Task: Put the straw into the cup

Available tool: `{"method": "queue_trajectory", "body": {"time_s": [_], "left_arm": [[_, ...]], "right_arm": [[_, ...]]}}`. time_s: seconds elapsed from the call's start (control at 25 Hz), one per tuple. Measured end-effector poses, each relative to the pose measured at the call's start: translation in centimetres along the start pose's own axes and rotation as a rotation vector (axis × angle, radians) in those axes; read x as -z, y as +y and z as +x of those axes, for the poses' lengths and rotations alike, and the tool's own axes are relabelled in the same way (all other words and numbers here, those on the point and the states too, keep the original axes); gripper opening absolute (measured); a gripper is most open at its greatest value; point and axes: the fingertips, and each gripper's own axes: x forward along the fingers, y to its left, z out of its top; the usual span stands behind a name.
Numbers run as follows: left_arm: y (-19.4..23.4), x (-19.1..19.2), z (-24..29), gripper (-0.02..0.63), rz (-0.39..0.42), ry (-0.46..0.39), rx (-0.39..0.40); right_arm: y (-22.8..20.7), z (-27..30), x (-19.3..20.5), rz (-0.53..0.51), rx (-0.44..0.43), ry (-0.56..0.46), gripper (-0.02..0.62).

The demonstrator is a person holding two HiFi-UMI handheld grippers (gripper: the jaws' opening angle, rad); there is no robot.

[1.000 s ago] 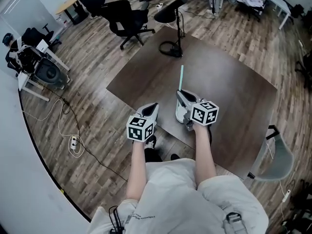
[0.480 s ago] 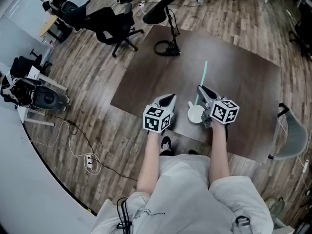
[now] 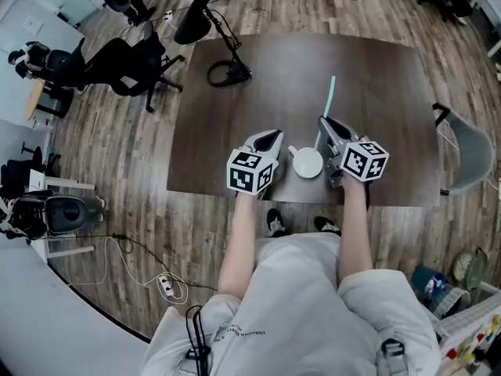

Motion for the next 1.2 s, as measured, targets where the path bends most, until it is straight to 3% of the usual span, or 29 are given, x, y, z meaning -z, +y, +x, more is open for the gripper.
{"method": "queue_trajectory", "body": {"time_s": [0.16,0.52,0.8,1.04,1.2], "left_arm": [[-0.6,1.3,0.2,0.000,-0.022,0.003,0.097],[-1.0,4.0,-0.5,0.000,0.014,0.046,0.228],[-0.3,5.3,-1.8,0.000,0.008,0.044,0.268],[-1.2,5.6,-2.2,0.000,0.034,0.049,0.305],[-1.4,5.7,-2.3,0.000,0.043,0.051,0.318]], "right_arm": [[-0.2,-1.6,0.8,0.017,0.076,-0.046,0.049],[0.0,-2.9,6.5,0.046,0.231,-0.084,0.049],[-0.6,-4.8,8.5,-0.078,0.434,-0.213,0.049],[-0.9,-4.5,12.1,-0.046,0.481,-0.159,0.049],[-0.8,-3.4,14.4,-0.053,0.489,-0.045,0.049]]}}
